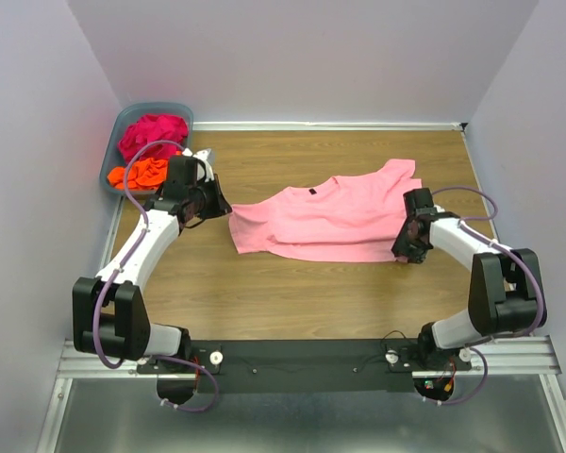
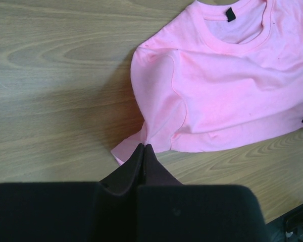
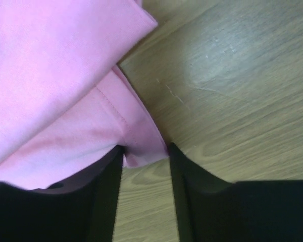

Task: Fold and stack the t-shirts
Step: Flatten the tshirt out, then fold the tshirt

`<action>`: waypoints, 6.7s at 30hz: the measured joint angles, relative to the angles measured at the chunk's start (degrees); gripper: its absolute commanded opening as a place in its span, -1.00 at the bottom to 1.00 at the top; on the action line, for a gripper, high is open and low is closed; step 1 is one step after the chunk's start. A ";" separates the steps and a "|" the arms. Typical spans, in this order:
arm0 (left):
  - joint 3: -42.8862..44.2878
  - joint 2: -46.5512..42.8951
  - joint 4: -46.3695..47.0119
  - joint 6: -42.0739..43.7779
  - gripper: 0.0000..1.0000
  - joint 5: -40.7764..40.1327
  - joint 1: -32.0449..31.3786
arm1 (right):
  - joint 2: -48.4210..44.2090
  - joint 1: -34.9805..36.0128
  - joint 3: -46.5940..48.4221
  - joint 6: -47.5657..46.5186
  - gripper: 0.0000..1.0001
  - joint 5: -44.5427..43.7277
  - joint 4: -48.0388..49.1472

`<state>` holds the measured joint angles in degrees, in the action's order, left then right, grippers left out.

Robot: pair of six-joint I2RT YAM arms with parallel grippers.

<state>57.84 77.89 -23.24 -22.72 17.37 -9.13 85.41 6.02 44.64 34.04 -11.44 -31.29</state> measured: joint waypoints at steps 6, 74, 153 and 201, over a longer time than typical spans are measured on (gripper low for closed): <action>-0.39 0.00 0.07 0.02 -1.00 -0.44 0.04 | 0.57 0.09 0.13 0.26 -0.96 0.72 2.43; 26.32 21.22 11.52 -2.23 -1.00 -16.24 6.23 | -0.42 3.13 21.33 -32.76 -0.99 -21.55 12.92; 7.39 24.13 26.23 -28.85 -1.00 7.26 6.49 | 32.09 -5.40 39.06 -40.06 -0.99 -13.05 25.88; -2.89 18.12 26.95 -30.73 0.42 10.25 5.62 | 30.84 -6.80 32.76 -31.71 0.11 -12.31 20.55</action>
<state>54.96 96.01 3.70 -53.45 27.62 -3.51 116.25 -0.78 77.41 2.33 -23.75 -10.74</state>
